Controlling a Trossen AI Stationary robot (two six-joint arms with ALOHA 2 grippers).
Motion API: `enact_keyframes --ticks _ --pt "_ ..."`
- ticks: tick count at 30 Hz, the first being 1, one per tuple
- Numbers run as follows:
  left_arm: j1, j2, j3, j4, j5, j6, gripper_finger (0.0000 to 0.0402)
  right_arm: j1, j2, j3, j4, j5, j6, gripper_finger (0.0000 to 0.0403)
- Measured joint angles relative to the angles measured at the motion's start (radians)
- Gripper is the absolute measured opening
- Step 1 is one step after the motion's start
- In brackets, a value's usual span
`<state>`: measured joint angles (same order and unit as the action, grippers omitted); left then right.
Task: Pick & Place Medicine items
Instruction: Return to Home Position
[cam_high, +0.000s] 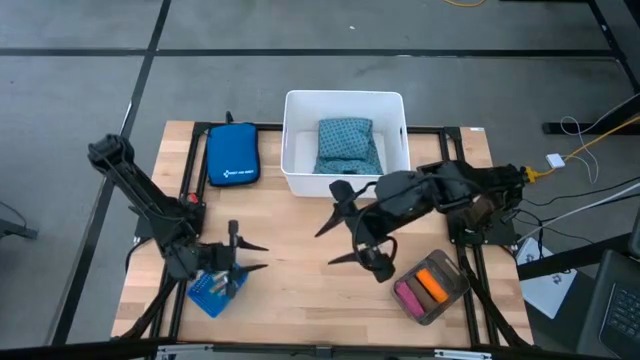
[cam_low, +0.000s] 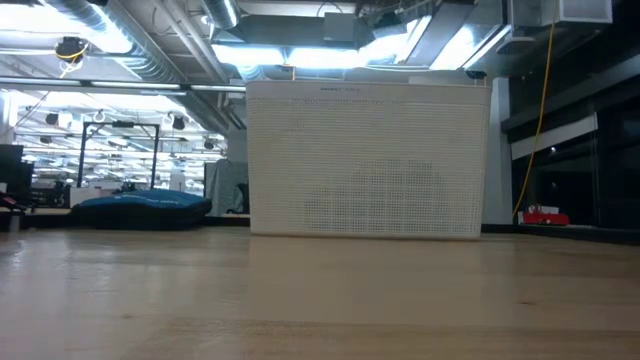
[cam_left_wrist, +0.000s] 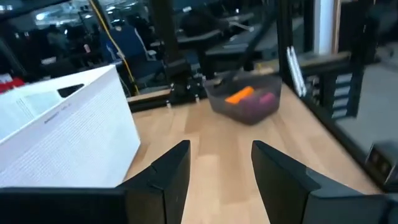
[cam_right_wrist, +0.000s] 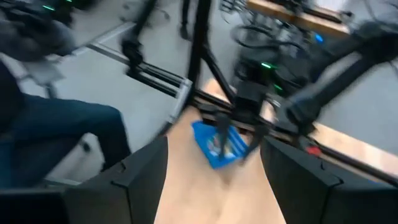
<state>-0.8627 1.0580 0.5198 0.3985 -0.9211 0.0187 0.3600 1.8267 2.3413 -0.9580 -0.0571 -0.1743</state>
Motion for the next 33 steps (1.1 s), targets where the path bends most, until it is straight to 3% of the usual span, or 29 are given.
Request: enact_keyframes --ticks 4,8,14,17,20,22,24,28,30,33 --pt "-0.003 -0.076 0.0 -0.029 0.01 -0.084 0.0169 -0.009 -0.002 -0.003 0.021 -0.113 -0.016 0.0255" --pt "-0.028 -0.161 0.0 -0.15 0.021 -0.15 0.0169 -0.007 -0.03 -0.128 0.086 -0.097 0.036 0.0255" --pt "-0.121 -0.248 -0.008 -0.197 -0.104 -0.154 0.0169 -0.064 -0.215 -0.675 0.604 -0.261 0.05 0.0255" --pt "-0.162 -0.265 -0.032 -0.19 -0.199 -0.132 0.0169 -0.098 -0.338 -0.972 0.86 -0.273 0.087 0.0255" --pt "-0.174 -0.311 -0.105 -0.186 -0.289 -0.134 0.0169 -0.109 -0.467 -1.182 1.044 -0.272 0.088 0.0255" --pt "-0.166 -0.359 -0.17 -0.151 -0.294 -0.142 0.0169 -0.106 -0.551 -1.289 1.135 -0.273 0.084 0.0255" --pt "-0.149 -0.419 -0.251 -0.058 -0.209 -0.104 0.0169 -0.091 -0.62 -1.368 1.189 -0.274 0.067 0.0255" --pt "-0.093 -0.505 -0.383 0.286 0.138 0.117 0.0169 -0.051 -0.744 -1.458 1.212 -0.208 0.043 0.0255" --pt "-0.065 -0.525 -0.411 0.355 0.284 0.202 0.0169 -0.026 -0.787 -1.489 1.21 -0.139 0.039 0.0255" --pt "-0.03 -0.554 -0.415 0.337 0.341 0.215 0.0169 0.015 -0.848 -1.533 1.202 -0.06 0.01 0.0255"
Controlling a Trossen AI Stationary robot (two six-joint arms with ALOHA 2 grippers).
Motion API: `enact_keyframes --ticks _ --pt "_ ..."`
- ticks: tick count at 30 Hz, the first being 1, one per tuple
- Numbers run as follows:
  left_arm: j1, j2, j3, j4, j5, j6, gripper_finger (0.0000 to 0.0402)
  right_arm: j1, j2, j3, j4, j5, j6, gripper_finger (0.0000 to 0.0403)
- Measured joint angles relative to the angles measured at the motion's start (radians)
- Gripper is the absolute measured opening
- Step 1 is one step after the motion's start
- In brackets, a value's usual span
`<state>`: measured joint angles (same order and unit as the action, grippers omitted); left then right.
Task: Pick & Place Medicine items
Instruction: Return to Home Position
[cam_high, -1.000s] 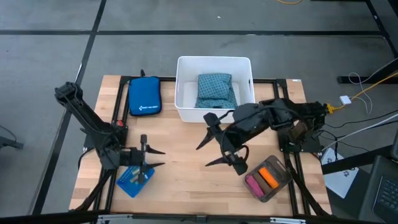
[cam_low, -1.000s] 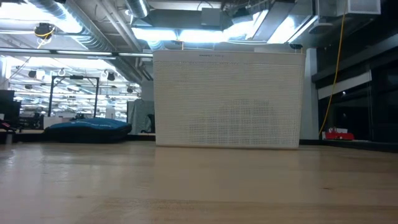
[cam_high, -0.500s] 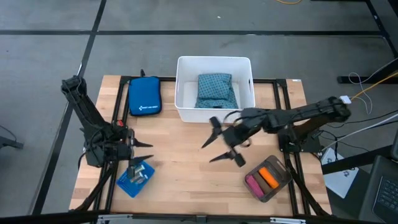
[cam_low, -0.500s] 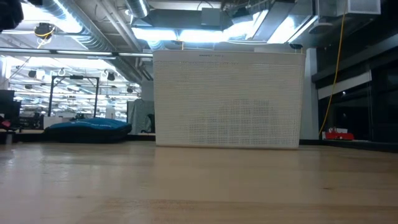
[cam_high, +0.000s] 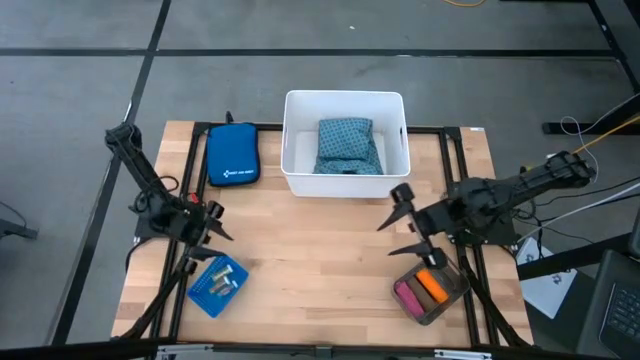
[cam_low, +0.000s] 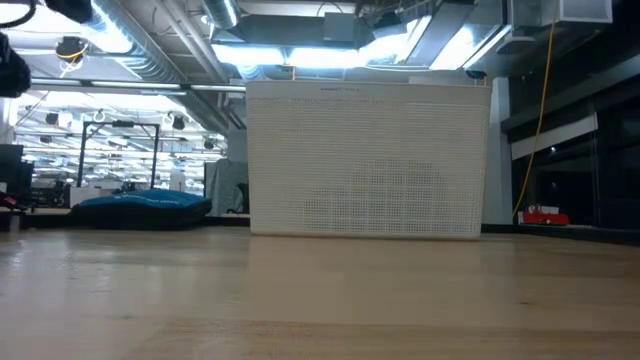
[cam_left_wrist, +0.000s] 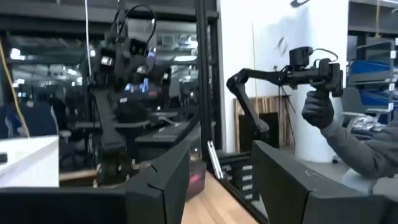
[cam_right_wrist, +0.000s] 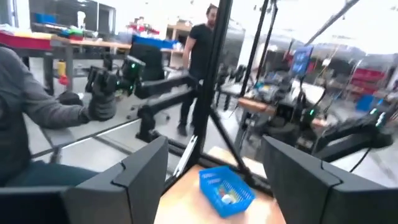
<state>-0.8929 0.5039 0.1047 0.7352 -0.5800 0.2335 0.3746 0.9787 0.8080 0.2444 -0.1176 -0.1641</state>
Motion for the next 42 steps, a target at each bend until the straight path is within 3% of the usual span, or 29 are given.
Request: enact_keyframes --ticks 3,8,14,21,26,33,38,42 --pt "0.042 -0.022 0.0 -0.103 0.015 -0.041 0.0169 0.025 -0.083 -0.067 0.04 0.047 -0.028 0.0255" --pt "0.13 -0.053 0.0 -0.239 0.097 -0.119 0.0169 0.028 -0.255 -0.25 0.155 0.032 -0.037 0.0255" --pt "0.259 -0.086 0.0 -0.326 0.284 -0.168 0.0169 0.028 -0.445 -0.442 0.205 0.052 0.001 0.0255" --pt "0.423 -0.092 -0.088 -0.264 0.407 -0.234 0.0169 0.028 -0.594 -0.516 0.139 0.047 0.04 0.0255" --pt "0.499 -0.092 -0.09 -0.29 0.515 -0.267 0.0169 0.029 -0.67 -0.573 0.137 -0.021 0.052 0.0256" --pt "0.542 -0.092 -0.092 -0.336 0.529 -0.265 0.0169 0.017 -0.785 -0.713 0.135 0.048 0.087 0.0256" --pt "0.57 -0.092 -0.093 -0.338 0.555 -0.254 0.0169 0.004 -0.917 -0.789 0.137 -0.01 0.104 0.0256" --pt "0.597 -0.092 -0.093 -0.355 0.585 -0.249 0.0169 -0.001 -0.979 -0.792 0.036 -0.02 0.134 0.0256"
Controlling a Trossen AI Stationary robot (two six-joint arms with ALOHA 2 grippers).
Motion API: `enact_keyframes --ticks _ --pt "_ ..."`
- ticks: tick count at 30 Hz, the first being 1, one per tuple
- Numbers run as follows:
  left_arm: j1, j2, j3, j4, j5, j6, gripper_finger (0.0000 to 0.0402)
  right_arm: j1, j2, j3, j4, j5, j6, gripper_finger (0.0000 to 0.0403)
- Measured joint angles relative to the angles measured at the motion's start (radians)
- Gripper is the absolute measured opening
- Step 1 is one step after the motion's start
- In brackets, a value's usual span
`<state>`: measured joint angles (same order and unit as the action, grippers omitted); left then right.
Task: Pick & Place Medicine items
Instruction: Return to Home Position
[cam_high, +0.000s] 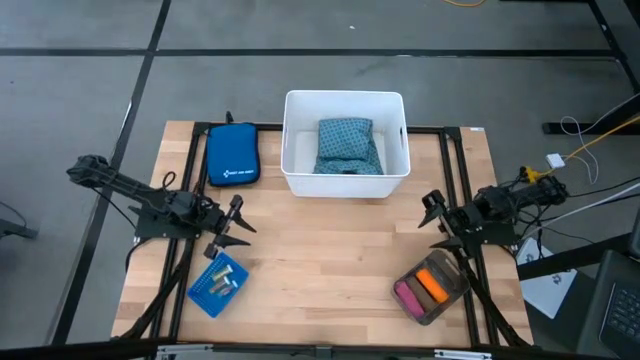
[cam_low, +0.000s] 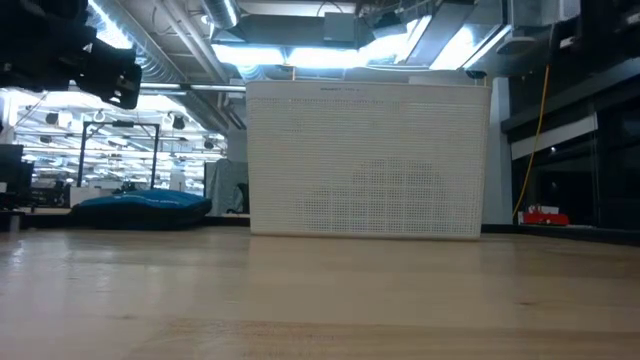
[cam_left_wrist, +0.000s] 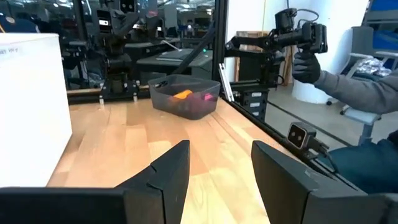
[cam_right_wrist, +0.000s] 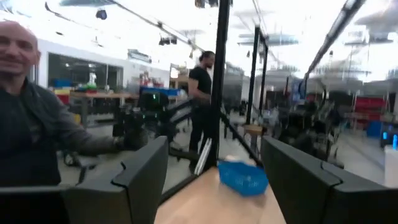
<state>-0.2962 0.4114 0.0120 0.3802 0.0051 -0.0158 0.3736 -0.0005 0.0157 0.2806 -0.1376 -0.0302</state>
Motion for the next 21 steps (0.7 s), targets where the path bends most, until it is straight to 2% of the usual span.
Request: enact_keyframes --ticks 3,9,11,15,21 --pt "0.018 -0.001 -0.001 -0.039 0.018 0.001 0.0169 0.001 0.0 0.0 -0.05 0.029 0.03 0.0256" --pt "0.049 -0.001 -0.001 -0.148 0.015 0.004 0.0169 0.0 0.0 0.0 -0.253 0.225 0.076 0.0256" --pt "0.063 -0.001 -0.001 -0.184 0.013 0.002 0.0169 0.0 0.009 -0.001 -0.258 0.222 0.053 0.0256" --pt "0.081 -0.001 -0.002 -0.256 0.014 -0.022 0.0169 0.0 0.021 0.001 -0.273 0.141 0.023 0.0256" --pt "0.083 -0.001 -0.002 -0.29 -0.008 -0.018 0.0169 0.0 0.027 0.001 -0.273 0.141 0.039 0.0256"
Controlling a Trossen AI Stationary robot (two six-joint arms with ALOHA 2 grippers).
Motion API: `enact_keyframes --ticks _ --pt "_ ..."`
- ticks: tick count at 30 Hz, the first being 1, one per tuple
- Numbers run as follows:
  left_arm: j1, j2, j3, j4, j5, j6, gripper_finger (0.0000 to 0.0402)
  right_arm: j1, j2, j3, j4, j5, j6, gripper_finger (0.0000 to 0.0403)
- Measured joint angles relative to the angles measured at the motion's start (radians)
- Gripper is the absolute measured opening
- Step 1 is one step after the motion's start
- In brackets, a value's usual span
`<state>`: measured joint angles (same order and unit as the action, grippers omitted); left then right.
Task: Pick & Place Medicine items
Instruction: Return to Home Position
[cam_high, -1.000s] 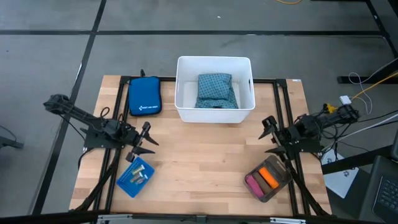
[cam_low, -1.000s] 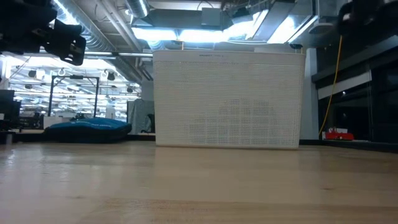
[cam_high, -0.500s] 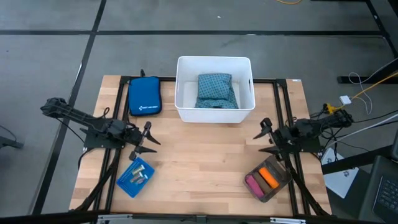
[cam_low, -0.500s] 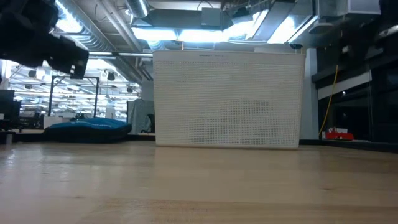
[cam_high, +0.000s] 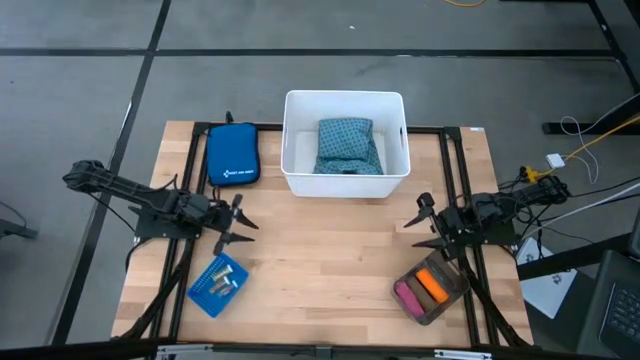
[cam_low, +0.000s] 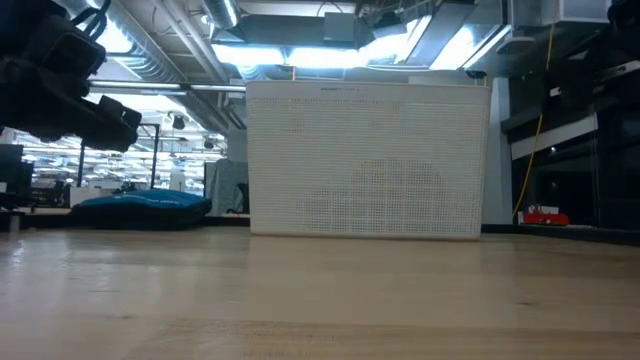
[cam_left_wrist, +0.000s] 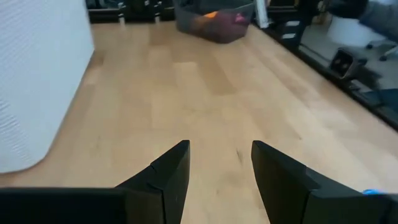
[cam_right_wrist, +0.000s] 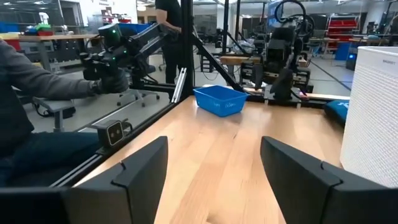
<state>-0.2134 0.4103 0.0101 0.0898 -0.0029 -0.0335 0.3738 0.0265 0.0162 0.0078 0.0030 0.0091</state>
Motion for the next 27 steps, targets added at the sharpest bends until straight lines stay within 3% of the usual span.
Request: enact_keyframes --ticks 4,9,21,27 --pt "0.0 0.0 0.0 -0.055 -0.072 0.002 0.0169 0.0 0.0 0.0 0.0 0.0 0.002 0.0256" --pt "0.004 -0.013 -0.001 -0.067 -0.053 -0.004 0.0169 0.0 0.0 0.0 0.0 -0.001 0.025 0.0256" --pt "0.149 -0.381 0.001 -0.073 0.037 0.036 0.0169 0.0 0.019 0.0 0.0 -0.003 0.062 0.0255" --pt "0.178 -0.407 0.007 -0.096 0.003 0.071 0.0169 0.0 0.056 0.0 0.0 -0.003 0.064 0.0255"
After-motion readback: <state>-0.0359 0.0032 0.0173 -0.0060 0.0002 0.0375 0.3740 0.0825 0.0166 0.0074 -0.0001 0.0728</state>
